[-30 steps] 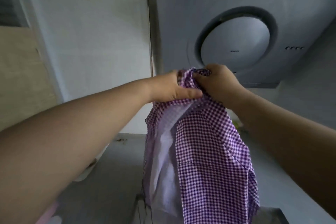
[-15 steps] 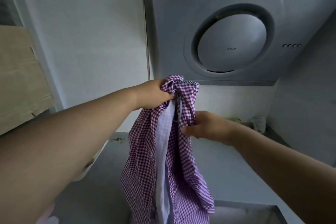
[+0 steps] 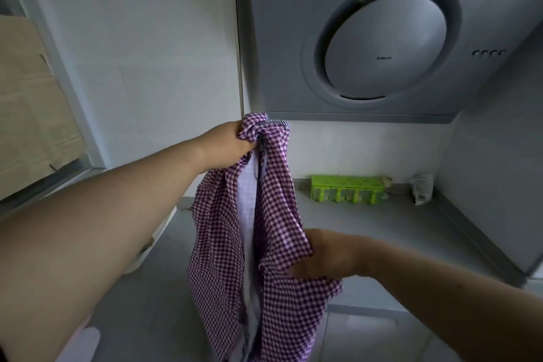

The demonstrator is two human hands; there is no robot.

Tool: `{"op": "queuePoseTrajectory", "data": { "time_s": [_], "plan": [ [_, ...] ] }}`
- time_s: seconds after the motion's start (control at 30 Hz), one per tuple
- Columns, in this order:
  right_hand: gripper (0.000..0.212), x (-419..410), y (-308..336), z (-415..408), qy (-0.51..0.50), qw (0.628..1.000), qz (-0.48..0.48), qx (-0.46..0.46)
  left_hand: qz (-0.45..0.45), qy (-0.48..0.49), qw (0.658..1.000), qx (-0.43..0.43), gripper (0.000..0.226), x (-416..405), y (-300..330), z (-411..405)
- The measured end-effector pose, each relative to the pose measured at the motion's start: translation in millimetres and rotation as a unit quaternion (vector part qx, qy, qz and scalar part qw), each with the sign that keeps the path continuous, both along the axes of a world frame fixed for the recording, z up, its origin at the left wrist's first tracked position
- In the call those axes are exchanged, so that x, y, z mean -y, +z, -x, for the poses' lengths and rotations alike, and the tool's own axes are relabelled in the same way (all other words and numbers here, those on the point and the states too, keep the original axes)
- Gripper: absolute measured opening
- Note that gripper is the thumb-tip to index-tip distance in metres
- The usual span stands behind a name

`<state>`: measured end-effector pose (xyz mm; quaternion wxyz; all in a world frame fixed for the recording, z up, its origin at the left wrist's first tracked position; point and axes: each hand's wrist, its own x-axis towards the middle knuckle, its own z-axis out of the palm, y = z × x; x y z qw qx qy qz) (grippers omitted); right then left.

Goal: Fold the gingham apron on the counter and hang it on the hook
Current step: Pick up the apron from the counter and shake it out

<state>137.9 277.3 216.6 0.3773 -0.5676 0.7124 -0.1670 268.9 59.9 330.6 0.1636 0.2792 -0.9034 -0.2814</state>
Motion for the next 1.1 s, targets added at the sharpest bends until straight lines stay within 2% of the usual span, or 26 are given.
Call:
{"op": "queuePoseTrajectory", "data": {
  "time_s": [0.07,0.17,0.23,0.3,0.37,0.4,0.47,0.5,0.53,0.6,0.7,0.8,0.87,0.93,1.03,1.1],
  "plan": [
    [0.053,-6.5,-4.2,17.9,-0.009,0.997,-0.060,-0.050,0.003,0.001,1.000,0.018,0.040,3.5,-5.8,0.6],
    [0.041,-18.6,11.4,62.5,0.009,0.958,-0.103,-0.269,0.014,-0.007,0.998,0.055,0.040,4.9,-15.1,7.8],
    [0.043,-27.3,28.1,90.8,-0.023,0.935,-0.092,-0.343,0.006,-0.023,0.997,0.068,0.039,-0.4,-19.7,15.2],
    [0.062,-31.7,31.8,105.5,-0.097,0.955,-0.027,-0.280,-0.017,-0.045,0.996,0.072,0.038,-10.5,-23.0,24.6],
    [0.081,-25.9,26.5,96.7,-0.164,0.973,0.074,-0.143,-0.043,-0.073,0.993,0.084,0.036,-22.6,-26.2,36.4],
    [0.078,-21.5,19.7,89.1,-0.180,0.973,0.114,-0.094,-0.051,-0.092,0.990,0.091,0.035,-30.3,-28.1,43.9],
    [0.044,-10.8,6.9,75.3,-0.196,0.961,0.180,-0.070,-0.058,-0.123,0.987,0.091,0.036,-44.2,-31.9,56.3],
    [0.025,-8.9,3.5,71.1,-0.211,0.954,0.201,-0.074,-0.060,-0.135,0.985,0.086,0.038,-51.9,-33.1,62.3],
    [0.016,-9.0,3.8,71.5,-0.225,0.948,0.208,-0.081,-0.054,-0.139,0.985,0.082,0.042,-55.9,-33.8,66.3],
    [0.017,-16.7,6.0,82.3,-0.241,0.946,0.187,-0.106,-0.057,-0.137,0.983,0.107,0.050,-55.7,-39.0,72.8],
    [0.020,-42.0,10.4,120.7,-0.255,0.933,0.143,-0.209,-0.110,-0.102,0.965,0.213,0.075,-43.5,-49.9,72.2],
    [0.032,-67.7,26.2,156.1,-0.293,0.907,0.126,-0.273,-0.108,-0.108,0.952,0.264,0.062,-35.9,-58.2,66.9],
    [0.034,-76.5,36.4,170.6,-0.313,0.898,0.123,-0.282,-0.078,-0.098,0.957,0.261,0.046,-34.6,-61.8,70.1],
    [0.026,-76.4,39.8,172.5,-0.292,0.904,0.113,-0.292,-0.054,-0.099,0.964,0.242,0.033,-33.1,-64.8,76.6],
    [0.002,-72.5,35.5,169.8,-0.201,0.909,0.099,-0.352,-0.007,-0.092,0.980,0.175,0.027,-35.4,-64.6,87.0],
    [0.008,-71.5,26.0,170.5,-0.128,0.914,0.073,-0.379,0.034,-0.061,0.992,0.107,0.031,-34.0,-67.3,89.6]
  ]
}}
